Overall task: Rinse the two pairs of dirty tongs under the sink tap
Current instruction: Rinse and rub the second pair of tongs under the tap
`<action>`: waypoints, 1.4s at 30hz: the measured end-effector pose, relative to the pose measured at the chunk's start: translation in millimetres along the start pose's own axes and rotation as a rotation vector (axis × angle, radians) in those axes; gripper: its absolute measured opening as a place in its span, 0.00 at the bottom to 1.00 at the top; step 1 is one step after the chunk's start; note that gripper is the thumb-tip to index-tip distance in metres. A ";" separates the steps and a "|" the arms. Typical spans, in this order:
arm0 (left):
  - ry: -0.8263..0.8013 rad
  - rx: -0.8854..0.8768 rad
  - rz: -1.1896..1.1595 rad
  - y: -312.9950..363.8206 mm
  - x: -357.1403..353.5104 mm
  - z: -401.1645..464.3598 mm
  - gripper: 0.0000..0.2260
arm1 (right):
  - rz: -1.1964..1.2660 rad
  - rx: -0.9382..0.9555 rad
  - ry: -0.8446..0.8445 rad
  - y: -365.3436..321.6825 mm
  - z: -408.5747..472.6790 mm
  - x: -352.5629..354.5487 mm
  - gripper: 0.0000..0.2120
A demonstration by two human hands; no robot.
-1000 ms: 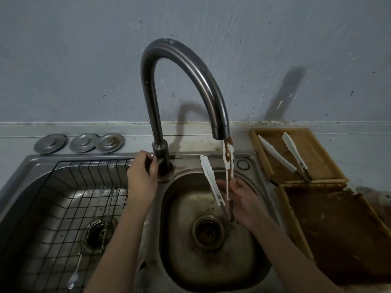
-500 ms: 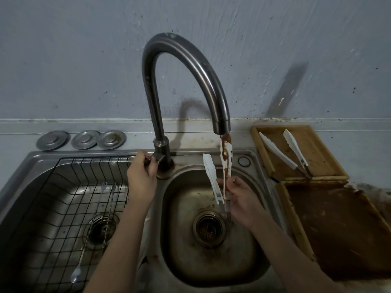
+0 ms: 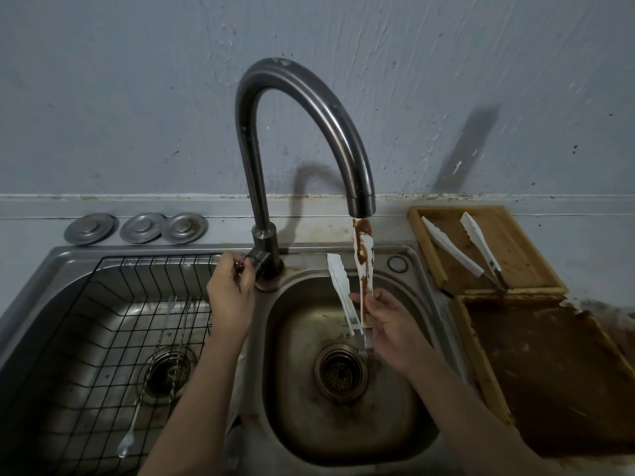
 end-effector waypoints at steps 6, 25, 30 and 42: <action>-0.002 -0.009 -0.023 -0.6 -0.5 -1.6 0.09 | 0.010 -0.013 0.003 -0.3 -2.6 -2.5 0.10; -0.003 0.012 -0.035 -2.9 1.2 -3.3 0.07 | -0.028 -0.021 -0.018 -1.3 -5.4 -2.4 0.11; 0.004 0.000 -0.038 -3.8 2.1 -2.9 0.08 | -0.034 -0.025 -0.016 -2.0 -4.9 -3.6 0.10; 0.202 -0.331 0.028 52.8 15.1 -48.9 0.09 | -0.076 0.053 0.031 -1.5 8.9 -12.4 0.09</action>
Point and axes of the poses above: each hand's wrist, its own z-axis towards the middle knuckle, its own x-axis out of the back of the hand, y = z × x, the point moved 4 cm from there along z, towards the middle knuckle, and after that the axes turned 2 degrees about -x, right-handed, at the moved point
